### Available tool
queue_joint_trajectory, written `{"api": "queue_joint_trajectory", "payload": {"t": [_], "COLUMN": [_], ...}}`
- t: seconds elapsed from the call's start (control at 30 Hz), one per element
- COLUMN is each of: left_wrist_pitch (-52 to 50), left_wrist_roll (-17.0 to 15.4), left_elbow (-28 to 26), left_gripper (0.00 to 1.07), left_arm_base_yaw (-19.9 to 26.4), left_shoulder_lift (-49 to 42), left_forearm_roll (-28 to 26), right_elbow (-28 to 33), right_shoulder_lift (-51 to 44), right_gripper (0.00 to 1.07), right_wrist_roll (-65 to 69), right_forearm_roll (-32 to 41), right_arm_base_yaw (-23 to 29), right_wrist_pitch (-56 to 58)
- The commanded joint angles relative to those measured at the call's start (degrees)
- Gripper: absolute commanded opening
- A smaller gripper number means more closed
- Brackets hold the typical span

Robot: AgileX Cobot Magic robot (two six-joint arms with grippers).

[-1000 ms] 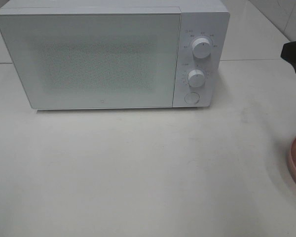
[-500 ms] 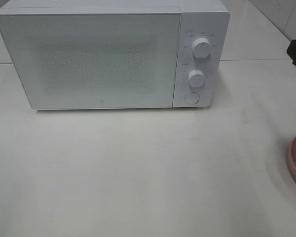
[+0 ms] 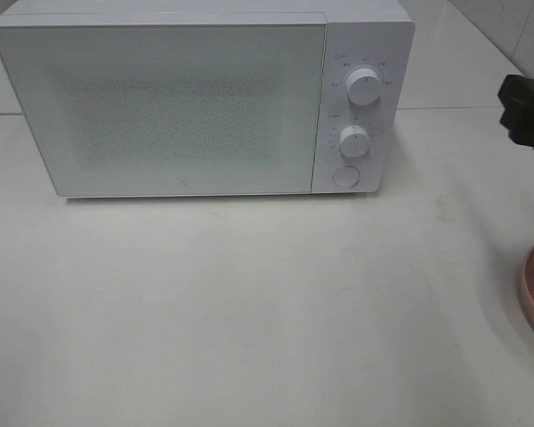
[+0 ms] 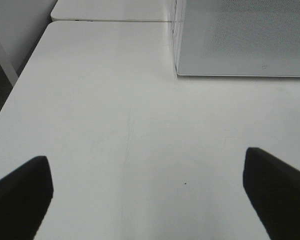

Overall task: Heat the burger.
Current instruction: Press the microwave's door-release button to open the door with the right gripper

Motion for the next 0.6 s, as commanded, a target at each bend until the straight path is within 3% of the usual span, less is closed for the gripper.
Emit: {"api": "queue_joint_trajectory", "payload": {"t": [0.03, 0.13, 0.2, 0.3, 0.6], "left_wrist_pitch": [-0.4, -0.4, -0.4, -0.4, -0.4], "left_wrist_roll": [-0.2, -0.2, -0.2, -0.2, -0.2], "left_elbow": [0.1, 0.1, 0.1, 0.1, 0.1], "left_gripper": [0.98, 0.98, 0.98, 0.98, 0.98], "left_arm_base_yaw": [-0.2, -0.2, -0.2, -0.2, -0.2], "left_shoulder_lift": [-1.1, -1.1, -1.1, -1.1, -1.1], "left_forearm_roll": [-0.2, -0.2, -0.2, -0.2, -0.2], "right_elbow": [-0.1, -0.1, -0.1, -0.1, -0.1], "right_shoulder_lift": [2.6, 6.1, 10.4, 13.1, 20.1], "right_gripper": [0.76, 0.76, 0.76, 0.76, 0.76], "right_wrist_roll": [-3.6, -8.1, -11.7, -12.4, -12.3], "right_forearm_roll": [2.1, 7.0, 13.9, 17.8, 22.1], "right_arm_base_yaw": [3.2, 7.6, 12.9, 16.3, 23.4], "right_wrist_pitch": [-4.4, -8.8, -13.5, -16.8, -23.3]}}
